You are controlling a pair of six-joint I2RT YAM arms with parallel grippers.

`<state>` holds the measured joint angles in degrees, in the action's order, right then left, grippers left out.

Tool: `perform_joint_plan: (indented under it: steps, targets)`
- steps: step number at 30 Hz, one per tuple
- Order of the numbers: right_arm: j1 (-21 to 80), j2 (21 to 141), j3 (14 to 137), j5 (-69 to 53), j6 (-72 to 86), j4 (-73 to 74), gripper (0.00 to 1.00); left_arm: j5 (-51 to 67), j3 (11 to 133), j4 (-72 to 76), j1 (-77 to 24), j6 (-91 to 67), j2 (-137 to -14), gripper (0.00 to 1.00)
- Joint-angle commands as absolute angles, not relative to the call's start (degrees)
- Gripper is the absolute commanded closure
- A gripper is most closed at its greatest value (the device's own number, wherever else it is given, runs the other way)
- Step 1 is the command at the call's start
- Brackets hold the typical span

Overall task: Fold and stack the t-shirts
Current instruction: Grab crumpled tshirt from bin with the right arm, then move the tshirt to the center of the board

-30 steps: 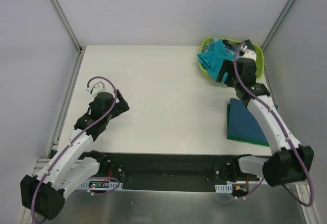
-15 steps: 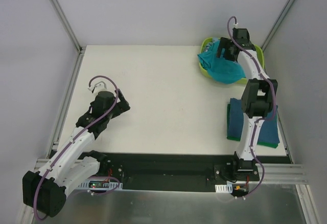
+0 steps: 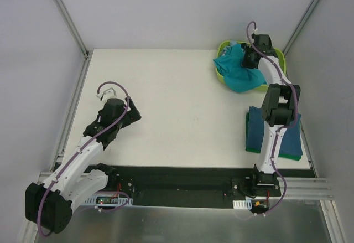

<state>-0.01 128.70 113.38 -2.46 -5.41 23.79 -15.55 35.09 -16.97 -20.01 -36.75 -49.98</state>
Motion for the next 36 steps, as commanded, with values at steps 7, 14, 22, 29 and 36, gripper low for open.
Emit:
perform_joint_plan:
  steps: [7,14,22,29,36]
  targets:
    - [0.9,104.1,114.2,-7.3,-5.4,17.5,0.99,-15.3,34.6,-15.8,-19.2,-35.2,-48.0,0.01]
    - [8.9,89.7,114.3,-7.2,-9.8,15.9,0.99,-16.4,33.3,-15.9,-19.2,-34.8,-46.6,0.01]
    - [19.5,84.0,117.2,-18.1,-3.4,15.1,0.99,-16.4,32.1,-16.6,-18.7,-35.6,-42.7,0.01]
    - [30.7,86.1,121.9,-26.2,-1.9,17.8,0.99,-20.4,33.5,-22.0,-18.3,-35.9,-35.5,0.01]
    - [31.9,76.1,91.7,-8.4,5.9,16.5,0.99,-21.4,32.8,-23.9,-18.2,-36.3,-27.8,0.01]
